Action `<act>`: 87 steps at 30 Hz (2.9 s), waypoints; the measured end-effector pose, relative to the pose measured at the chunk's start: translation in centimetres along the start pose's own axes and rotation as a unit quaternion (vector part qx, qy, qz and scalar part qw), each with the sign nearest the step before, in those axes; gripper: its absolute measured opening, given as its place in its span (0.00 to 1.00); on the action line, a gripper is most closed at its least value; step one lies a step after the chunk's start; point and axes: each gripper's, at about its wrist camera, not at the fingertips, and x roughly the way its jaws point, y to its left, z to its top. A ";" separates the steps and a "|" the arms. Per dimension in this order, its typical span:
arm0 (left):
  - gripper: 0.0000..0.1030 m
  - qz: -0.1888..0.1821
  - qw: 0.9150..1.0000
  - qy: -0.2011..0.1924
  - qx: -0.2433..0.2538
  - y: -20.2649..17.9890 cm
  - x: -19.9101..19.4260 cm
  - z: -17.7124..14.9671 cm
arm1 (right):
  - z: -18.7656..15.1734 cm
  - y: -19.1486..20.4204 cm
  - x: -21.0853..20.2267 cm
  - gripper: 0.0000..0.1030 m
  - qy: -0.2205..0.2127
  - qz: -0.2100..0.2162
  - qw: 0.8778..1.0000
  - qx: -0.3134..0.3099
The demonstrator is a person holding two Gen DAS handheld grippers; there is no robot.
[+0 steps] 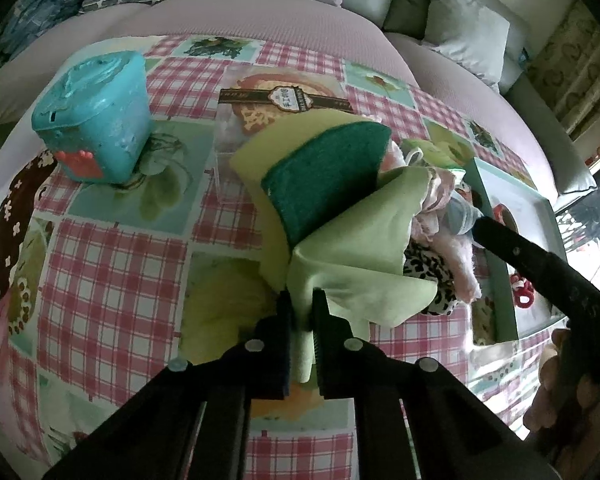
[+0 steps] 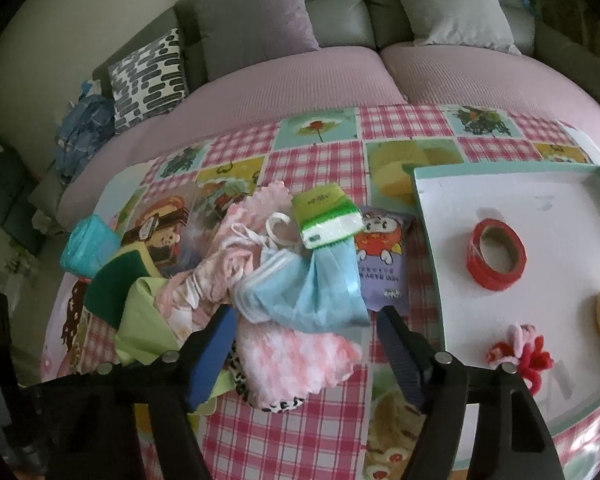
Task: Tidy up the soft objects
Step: 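Grasp light green cloth with left tool while right tool grasps blue face mask, then carry green cloth to white tray with left tool while right tool carries blue mask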
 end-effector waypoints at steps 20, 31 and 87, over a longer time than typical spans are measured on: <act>0.07 -0.001 1.000 0.000 0.008 -0.3 0.1 0.0 | -0.3 0.5 0.6 0.04 0.014 0.004 1.000 -0.020; 0.07 0.000 1.000 -0.003 0.013 -0.4 -0.1 -0.1 | -0.5 0.7 0.3 0.03 0.017 0.005 1.000 -0.026; 0.03 -0.037 0.969 -0.169 0.176 -15.9 -10.1 3.1 | 0.0 -12.9 -14.0 0.02 -0.174 -0.068 0.974 0.129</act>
